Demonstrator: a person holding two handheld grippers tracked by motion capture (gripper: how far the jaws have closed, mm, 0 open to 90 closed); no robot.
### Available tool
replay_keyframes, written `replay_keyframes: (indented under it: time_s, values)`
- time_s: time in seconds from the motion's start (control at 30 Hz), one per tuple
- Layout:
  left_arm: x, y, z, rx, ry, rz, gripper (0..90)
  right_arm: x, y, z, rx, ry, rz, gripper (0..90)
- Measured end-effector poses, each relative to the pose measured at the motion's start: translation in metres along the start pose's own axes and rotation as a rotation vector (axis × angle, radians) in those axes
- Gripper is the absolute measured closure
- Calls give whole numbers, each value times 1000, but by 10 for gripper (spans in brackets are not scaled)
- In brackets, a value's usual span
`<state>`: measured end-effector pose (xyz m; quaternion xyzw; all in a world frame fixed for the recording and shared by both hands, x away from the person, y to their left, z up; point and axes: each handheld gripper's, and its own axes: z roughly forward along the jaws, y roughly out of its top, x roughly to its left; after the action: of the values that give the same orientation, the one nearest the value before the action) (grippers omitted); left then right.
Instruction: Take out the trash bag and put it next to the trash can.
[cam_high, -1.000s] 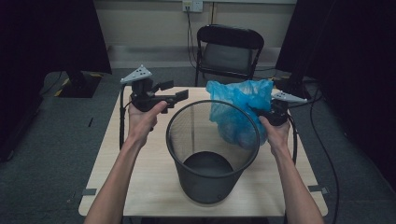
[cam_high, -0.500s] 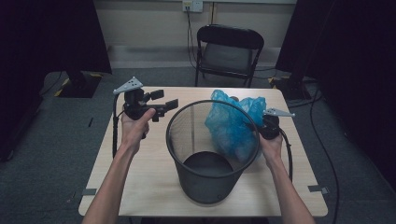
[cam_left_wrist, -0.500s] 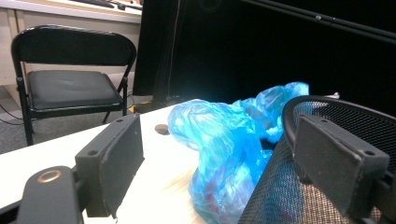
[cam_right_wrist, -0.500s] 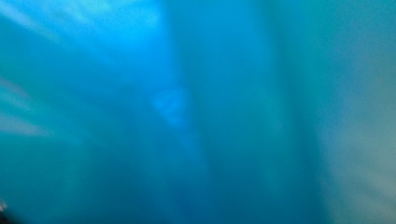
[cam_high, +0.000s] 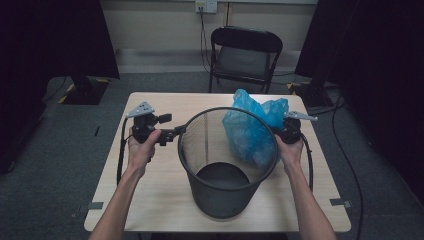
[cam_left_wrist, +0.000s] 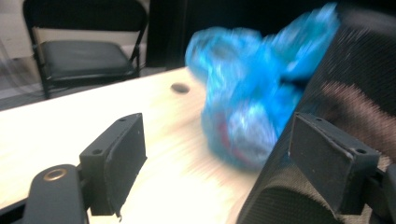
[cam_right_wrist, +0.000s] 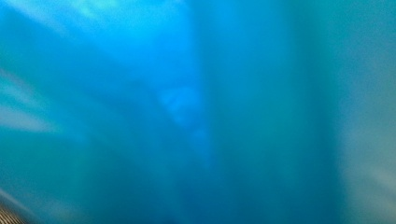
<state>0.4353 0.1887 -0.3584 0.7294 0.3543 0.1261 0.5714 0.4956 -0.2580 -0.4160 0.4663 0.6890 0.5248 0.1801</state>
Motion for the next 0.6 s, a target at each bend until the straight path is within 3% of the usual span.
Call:
replay_keyframes:
  time_s: [0.1,0.23,0.33,0.47,0.6]
  values:
    - [-1,-11,4,26,-5,4,183,2,14,-3,-41,0,-6,862]
    - [-2,-24,5,47,-12,1,206,3,13,-1,-5,17,15,556]
    - [-3,-34,4,63,-6,0,214,3,8,-6,-13,28,63,353]
    - [-5,-48,2,84,-6,-2,214,3,2,-20,-26,18,103,213]
    - [-10,-64,1,146,0,19,218,2,-2,-40,-57,46,125,202]
